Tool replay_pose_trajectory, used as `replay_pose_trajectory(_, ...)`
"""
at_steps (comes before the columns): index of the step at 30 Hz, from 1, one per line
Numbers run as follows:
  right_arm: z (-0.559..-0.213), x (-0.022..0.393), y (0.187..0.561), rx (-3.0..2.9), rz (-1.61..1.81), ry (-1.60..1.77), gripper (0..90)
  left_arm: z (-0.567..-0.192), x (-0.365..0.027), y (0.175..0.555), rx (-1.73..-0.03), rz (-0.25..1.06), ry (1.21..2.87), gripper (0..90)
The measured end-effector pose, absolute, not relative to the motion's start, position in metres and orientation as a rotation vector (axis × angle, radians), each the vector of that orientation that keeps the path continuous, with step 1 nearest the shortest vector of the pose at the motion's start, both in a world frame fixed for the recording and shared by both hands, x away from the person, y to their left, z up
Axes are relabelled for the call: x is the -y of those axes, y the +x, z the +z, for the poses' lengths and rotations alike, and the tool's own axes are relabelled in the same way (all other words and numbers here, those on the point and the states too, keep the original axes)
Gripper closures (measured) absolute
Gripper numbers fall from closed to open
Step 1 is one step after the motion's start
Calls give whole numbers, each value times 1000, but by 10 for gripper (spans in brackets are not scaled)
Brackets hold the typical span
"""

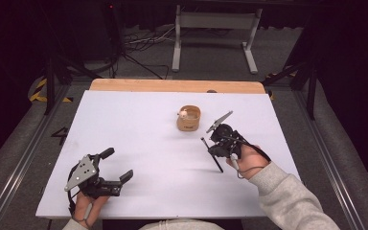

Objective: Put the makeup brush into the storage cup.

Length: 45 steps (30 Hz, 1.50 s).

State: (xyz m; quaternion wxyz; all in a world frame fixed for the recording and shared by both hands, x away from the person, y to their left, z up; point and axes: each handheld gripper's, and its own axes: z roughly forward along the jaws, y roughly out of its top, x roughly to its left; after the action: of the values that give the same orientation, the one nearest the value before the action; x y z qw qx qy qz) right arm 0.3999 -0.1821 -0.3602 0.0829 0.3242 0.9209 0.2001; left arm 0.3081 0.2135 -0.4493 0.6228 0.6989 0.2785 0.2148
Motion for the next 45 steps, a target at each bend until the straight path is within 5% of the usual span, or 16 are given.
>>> replay_pose_trajectory(45,-315,181,393,-2569,954,880,847,-449,-214,308,-636,492,1610,4)
